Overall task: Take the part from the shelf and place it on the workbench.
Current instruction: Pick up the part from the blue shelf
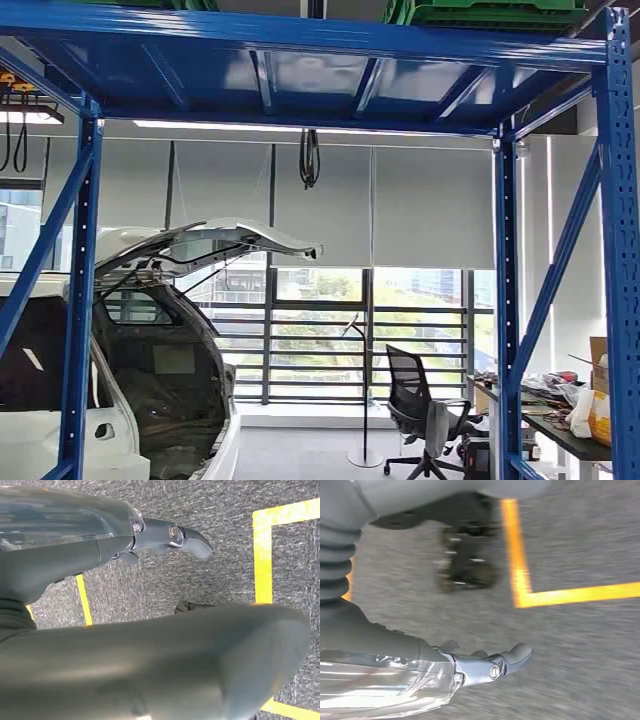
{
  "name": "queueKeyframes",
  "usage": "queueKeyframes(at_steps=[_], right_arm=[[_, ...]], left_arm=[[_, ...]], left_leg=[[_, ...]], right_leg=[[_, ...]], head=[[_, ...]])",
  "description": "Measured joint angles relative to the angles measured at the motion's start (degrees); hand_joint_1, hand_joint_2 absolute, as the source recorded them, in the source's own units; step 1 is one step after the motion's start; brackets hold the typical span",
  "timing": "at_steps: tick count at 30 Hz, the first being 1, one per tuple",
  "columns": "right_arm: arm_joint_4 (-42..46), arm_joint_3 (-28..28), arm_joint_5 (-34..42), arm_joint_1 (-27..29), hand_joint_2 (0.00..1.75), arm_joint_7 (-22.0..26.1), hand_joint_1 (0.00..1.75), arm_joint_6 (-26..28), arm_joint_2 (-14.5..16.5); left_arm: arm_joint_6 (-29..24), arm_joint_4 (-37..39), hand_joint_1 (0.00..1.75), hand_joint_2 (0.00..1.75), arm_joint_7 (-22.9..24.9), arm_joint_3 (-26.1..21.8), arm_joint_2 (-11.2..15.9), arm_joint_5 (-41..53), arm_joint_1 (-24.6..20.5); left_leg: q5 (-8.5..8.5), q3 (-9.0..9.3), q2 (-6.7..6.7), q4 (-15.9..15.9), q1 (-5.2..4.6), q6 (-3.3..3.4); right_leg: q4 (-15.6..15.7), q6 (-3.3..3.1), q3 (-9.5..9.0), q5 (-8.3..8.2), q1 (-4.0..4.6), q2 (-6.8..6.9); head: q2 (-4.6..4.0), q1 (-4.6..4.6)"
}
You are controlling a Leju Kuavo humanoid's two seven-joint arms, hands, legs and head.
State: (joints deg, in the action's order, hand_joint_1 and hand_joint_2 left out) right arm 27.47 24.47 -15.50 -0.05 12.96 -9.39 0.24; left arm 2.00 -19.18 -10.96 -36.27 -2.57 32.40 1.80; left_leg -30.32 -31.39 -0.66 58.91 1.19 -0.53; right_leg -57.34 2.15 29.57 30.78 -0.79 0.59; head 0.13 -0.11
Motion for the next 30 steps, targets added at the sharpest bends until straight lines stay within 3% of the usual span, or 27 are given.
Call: queueKeyframes(at_steps=[16, 30], right_arm=[[27.69, -2.5, 6.78, -4.14, 0.0, 7.57, 0.0, -6.0, -4.13], [54.13, -11.46, 12.23, -9.13, 0.0, 13.51, 0.0, -11.09, -7.8]], left_arm=[[0.34, 1.43, 0.0, 0.0, -1.18, -11.78, -0.17, 9.26, -1.66], [0.52, 2.88, 0.0, 0.0, -1.82, -21.66, -0.28, 17.26, -3.31]], left_leg=[[0.02, -0.01, -0.01, 0.02, -0.02, 0.01], [0.03, 0.0, -0.02, 0.03, -0.02, 0.02]], right_leg=[[-0.02, 0.01, 0.0, -0.01, -0.01, 0.01], [-0.07, 0.01, 0.0, -0.02, -0.01, 0.01]], head=[[0.0, 0.0], [0.0, 0.0]])
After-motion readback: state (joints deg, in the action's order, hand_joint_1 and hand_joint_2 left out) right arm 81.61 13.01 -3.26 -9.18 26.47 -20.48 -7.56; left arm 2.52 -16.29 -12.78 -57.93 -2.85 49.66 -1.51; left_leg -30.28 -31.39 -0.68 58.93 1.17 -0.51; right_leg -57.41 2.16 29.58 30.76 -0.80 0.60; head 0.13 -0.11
